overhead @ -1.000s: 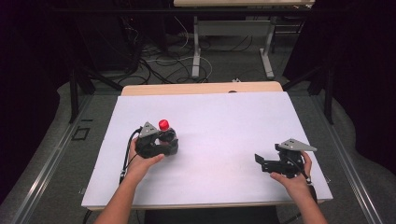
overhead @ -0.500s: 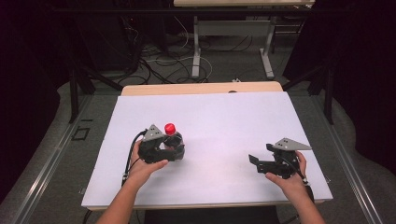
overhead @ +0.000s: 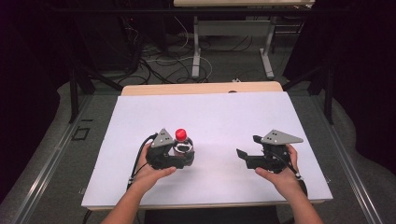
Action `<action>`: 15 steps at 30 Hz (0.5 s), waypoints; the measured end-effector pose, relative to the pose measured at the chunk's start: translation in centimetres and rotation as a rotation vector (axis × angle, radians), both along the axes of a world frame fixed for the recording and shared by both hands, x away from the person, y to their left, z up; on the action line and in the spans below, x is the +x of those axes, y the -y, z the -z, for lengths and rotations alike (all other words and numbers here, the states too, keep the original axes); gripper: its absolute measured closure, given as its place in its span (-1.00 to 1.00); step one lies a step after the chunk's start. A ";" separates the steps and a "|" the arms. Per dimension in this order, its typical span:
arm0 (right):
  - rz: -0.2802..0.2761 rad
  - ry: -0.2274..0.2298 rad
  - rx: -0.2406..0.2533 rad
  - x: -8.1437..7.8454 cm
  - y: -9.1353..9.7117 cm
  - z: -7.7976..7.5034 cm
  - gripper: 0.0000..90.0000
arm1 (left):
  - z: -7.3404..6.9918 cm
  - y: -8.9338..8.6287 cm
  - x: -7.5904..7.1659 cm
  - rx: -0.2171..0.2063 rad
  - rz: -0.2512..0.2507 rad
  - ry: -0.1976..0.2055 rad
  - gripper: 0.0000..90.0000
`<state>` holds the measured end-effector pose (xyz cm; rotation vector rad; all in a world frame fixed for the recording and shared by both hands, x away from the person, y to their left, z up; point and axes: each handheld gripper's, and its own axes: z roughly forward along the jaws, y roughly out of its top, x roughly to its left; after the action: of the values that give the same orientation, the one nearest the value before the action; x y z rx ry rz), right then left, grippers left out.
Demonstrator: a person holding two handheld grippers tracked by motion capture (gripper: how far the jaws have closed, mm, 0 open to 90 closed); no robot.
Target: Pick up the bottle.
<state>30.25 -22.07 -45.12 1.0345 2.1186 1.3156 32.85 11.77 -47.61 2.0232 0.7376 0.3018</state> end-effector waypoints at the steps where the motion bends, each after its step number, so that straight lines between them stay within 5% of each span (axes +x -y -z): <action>1: -0.002 -0.007 0.006 0.1 -0.4 -0.5 -0.50 | -0.1 0.1 -0.1 0.003 0.017 -0.008 -0.36; 15: -0.093 -0.037 0.001 0.9 -3.6 -2.9 -0.30 | 0.5 2.2 -1.1 0.002 0.078 -0.020 -0.36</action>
<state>31.19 -18.49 -42.22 0.9786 2.2183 1.3497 31.80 9.58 -48.14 2.0538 0.6686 0.2377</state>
